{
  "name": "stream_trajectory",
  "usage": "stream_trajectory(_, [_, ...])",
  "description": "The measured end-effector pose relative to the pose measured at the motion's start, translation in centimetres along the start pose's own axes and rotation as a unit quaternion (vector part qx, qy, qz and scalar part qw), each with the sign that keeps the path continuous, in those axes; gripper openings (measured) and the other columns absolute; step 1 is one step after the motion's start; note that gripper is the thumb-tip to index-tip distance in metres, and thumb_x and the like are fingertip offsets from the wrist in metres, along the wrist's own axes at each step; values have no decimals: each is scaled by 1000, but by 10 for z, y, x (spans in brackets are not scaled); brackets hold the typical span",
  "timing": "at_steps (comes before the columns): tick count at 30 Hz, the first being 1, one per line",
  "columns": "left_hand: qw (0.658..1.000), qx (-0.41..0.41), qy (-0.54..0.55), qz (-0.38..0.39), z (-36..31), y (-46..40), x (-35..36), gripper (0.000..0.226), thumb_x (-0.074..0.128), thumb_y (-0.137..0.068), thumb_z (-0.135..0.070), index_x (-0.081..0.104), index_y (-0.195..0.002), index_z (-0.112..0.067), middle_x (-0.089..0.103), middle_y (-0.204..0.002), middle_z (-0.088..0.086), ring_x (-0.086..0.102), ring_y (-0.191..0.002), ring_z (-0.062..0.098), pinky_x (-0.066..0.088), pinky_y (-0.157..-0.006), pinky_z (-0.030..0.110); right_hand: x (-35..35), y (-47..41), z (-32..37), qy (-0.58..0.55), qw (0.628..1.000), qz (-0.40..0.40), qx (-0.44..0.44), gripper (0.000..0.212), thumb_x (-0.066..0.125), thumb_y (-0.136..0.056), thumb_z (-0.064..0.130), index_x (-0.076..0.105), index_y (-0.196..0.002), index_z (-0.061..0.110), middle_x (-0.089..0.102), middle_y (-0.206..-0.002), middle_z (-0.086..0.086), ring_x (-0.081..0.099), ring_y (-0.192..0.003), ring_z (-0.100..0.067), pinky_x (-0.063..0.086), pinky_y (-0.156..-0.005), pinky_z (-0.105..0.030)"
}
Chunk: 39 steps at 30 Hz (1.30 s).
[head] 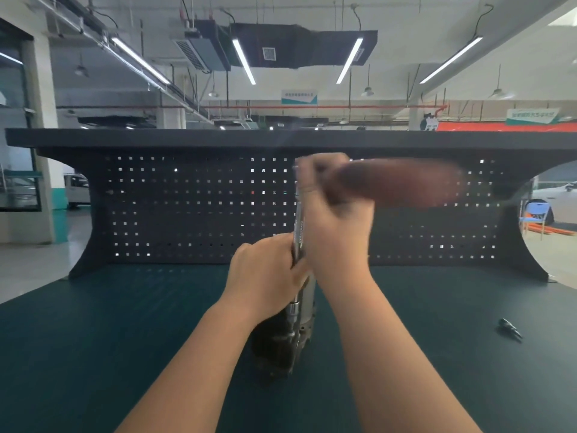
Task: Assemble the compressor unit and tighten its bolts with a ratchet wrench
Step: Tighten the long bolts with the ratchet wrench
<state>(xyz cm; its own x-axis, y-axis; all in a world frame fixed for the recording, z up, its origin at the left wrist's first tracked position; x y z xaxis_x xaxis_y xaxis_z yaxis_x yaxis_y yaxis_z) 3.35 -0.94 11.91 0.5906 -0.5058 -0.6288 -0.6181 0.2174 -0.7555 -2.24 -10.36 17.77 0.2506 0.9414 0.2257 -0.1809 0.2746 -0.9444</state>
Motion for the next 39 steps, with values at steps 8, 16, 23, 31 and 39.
stream_trajectory(8, [999,29,27,3,-2,1,2,44,20,-96,-39,47,-63,-27,44,-56,-11,40,-52,4,31,-71,36,-13,-5,-12,-38,998,-2,57,18,61,-91,20,64,-80,34,59,-67,19,51,-61,2,43,-59,-14])
stream_trajectory(16, [999,8,38,1,1,0,-1,68,4,-71,-88,54,-65,-42,57,-60,-22,50,-56,-3,30,-59,31,-15,-2,-14,-69,993,-57,74,22,55,-94,17,48,-77,28,46,-63,10,44,-56,-4,37,-56,-19])
stream_trajectory(23, [999,25,49,2,-2,2,0,42,22,-91,-37,38,-53,-30,42,-48,-9,39,-46,4,24,-64,35,-1,-3,2,21,997,60,-31,10,64,-85,10,59,-82,17,54,-71,11,51,-65,-7,45,-59,-27])
stream_trajectory(31, [999,-8,42,14,3,0,-1,54,22,-81,-72,57,-72,-31,53,-52,-14,47,-53,-1,32,-59,31,-23,-2,-34,-141,969,-97,179,21,57,-94,15,60,-74,23,50,-61,13,45,-56,-4,38,-56,-20])
stream_trajectory(39, [1000,19,9,20,-7,4,6,32,24,-85,-17,35,-56,-24,41,-55,-8,36,-52,8,31,-70,35,9,2,9,163,983,31,-82,8,59,-86,26,65,-86,21,54,-75,10,48,-64,-7,41,-57,-28])
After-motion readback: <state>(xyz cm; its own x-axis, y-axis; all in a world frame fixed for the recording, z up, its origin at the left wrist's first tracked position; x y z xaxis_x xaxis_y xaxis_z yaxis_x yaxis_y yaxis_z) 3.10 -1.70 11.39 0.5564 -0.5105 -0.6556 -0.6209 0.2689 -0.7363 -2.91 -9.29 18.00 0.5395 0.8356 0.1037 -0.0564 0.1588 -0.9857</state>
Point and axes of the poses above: each hand's wrist, its own y-axis away from the middle knuckle, its own x-axis out of the palm, z = x × y, the point moved 7 cm from there along -y, towards the middle knuckle
